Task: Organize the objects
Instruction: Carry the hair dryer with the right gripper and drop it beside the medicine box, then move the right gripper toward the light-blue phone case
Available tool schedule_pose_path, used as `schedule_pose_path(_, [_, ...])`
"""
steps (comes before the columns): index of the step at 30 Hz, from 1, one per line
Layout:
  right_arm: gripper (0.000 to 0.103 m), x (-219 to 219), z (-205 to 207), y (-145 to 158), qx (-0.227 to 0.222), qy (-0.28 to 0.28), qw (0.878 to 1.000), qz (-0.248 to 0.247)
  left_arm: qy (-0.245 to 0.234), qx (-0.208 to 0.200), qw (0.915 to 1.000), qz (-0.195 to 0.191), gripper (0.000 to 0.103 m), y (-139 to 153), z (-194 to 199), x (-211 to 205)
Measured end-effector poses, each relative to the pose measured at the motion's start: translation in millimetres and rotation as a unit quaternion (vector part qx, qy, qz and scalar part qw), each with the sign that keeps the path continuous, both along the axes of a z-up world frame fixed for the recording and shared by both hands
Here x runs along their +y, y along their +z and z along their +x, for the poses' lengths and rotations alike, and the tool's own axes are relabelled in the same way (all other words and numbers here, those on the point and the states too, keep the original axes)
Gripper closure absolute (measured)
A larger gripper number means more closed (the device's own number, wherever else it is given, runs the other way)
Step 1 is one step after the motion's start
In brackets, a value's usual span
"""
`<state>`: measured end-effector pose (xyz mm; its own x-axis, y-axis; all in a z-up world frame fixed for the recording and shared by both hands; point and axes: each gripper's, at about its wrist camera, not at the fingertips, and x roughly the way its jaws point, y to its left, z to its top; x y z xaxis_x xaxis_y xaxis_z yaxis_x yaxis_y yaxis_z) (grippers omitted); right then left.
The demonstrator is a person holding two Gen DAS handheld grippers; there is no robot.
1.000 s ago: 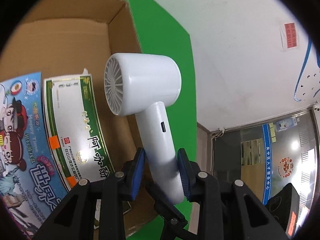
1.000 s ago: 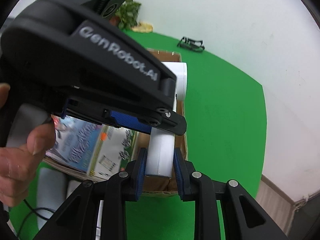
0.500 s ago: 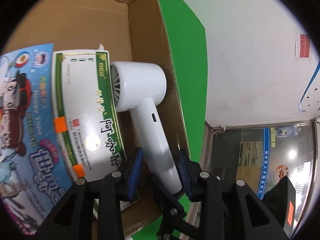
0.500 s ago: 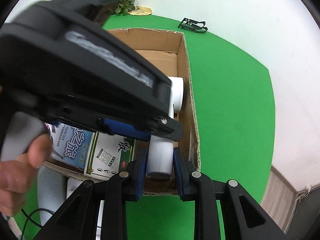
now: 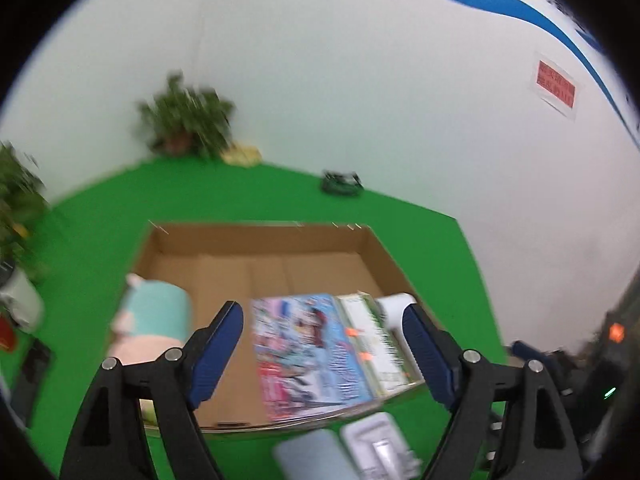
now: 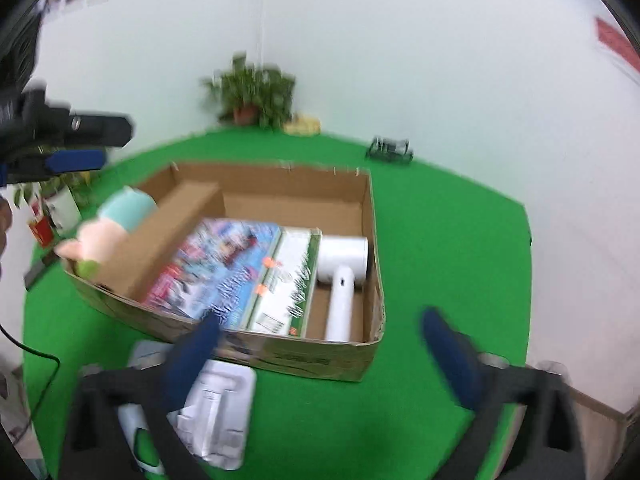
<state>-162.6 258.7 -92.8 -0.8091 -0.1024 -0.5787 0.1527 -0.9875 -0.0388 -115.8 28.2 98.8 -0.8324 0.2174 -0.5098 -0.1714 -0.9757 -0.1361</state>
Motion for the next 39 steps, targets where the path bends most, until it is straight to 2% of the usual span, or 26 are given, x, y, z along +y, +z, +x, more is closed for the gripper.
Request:
schedule_pose_path(1, [0.000,0.3,6.9,3.0,0.004,0.003,1.000,-0.008,0.020,0.025,0.9993,-0.022,0.021,-1.2,18.9,-2.5])
schedule_pose_path(2, [0.000,6.0,23.6,22.5,0.004,0.013,1.000,-0.028,0.015,0.038,0.9987,-0.029,0.019,-2.0,24.4,3.6])
schedule_pose_path(4, [0.000,-0.3,38.4,26.7,0.003,0.014,0.999,-0.037,0.028,0.056,0.9970,-0.046,0.016,-5.9,52.4,9.6])
schedule_pose_path(6, [0.000,-4.0,59.5,40.4,0.000,0.005,1.000,-0.027,0.042,0.051,0.9965,-0.051,0.016,-12.3,65.3,18.5])
schedule_pose_path(12, [0.000,-15.5,104.8,45.2,0.008,0.016,1.000,-0.025,0.061,0.047,0.9956,-0.053,0.016,-33.3,87.9,15.2])
schedule_pose_path(19, [0.000,-26.7,136.4,50.3,0.031,0.052,0.998,-0.029,0.069,0.034,0.9950,-0.064,0.016,-43.9,99.8,7.3])
schedule_pose_path(22, [0.000,-28.8,139.5,40.3,0.001,0.074,0.996,-0.056,0.050,-0.002,0.9982,-0.034,0.016,-55.3,95.7,-0.6])
schedule_pose_path(24, [0.000,-32.9,136.7,23.1,-0.039,0.082,0.994,-0.065,0.032,-0.037,0.9987,-0.015,0.016,-66.1,91.3,-5.0])
schedule_pose_path(27, [0.000,-38.9,136.3,-3.1,-0.095,0.100,0.986,-0.092,0.005,-0.109,0.9939,0.018,0.016,-90.0,77.7,-13.2])
schedule_pose_path(29, [0.000,-44.5,137.6,-17.3,-0.121,0.111,0.981,-0.104,-0.012,-0.154,0.9867,0.052,0.016,-109.7,67.5,-17.8])
schedule_pose_path(30, [0.000,-48.3,139.2,-24.7,-0.135,0.118,0.978,-0.110,-0.022,-0.185,0.9795,0.075,0.017,-123.5,60.9,-20.1])
schedule_pose_path(34, [0.001,-62.3,139.2,-48.2,-0.172,0.112,0.974,-0.095,-0.047,-0.264,0.9570,0.110,0.020,-159.3,43.9,-16.5])
schedule_pose_path(36, [0.002,-69.4,137.4,-56.3,-0.184,0.114,0.973,-0.084,-0.067,-0.280,0.9506,0.117,0.022,-168.7,39.1,-11.3])
schedule_pose_path(38, [0.002,-76.5,137.1,-63.4,-0.192,0.120,0.971,-0.074,-0.073,-0.299,0.9433,0.125,0.028,-177.8,33.5,-8.0])
schedule_pose_path(39, [0.003,-81.1,136.4,-66.6,-0.195,0.122,0.971,-0.067,-0.079,-0.308,0.9376,0.140,0.029,-183.3,30.8,-7.7])
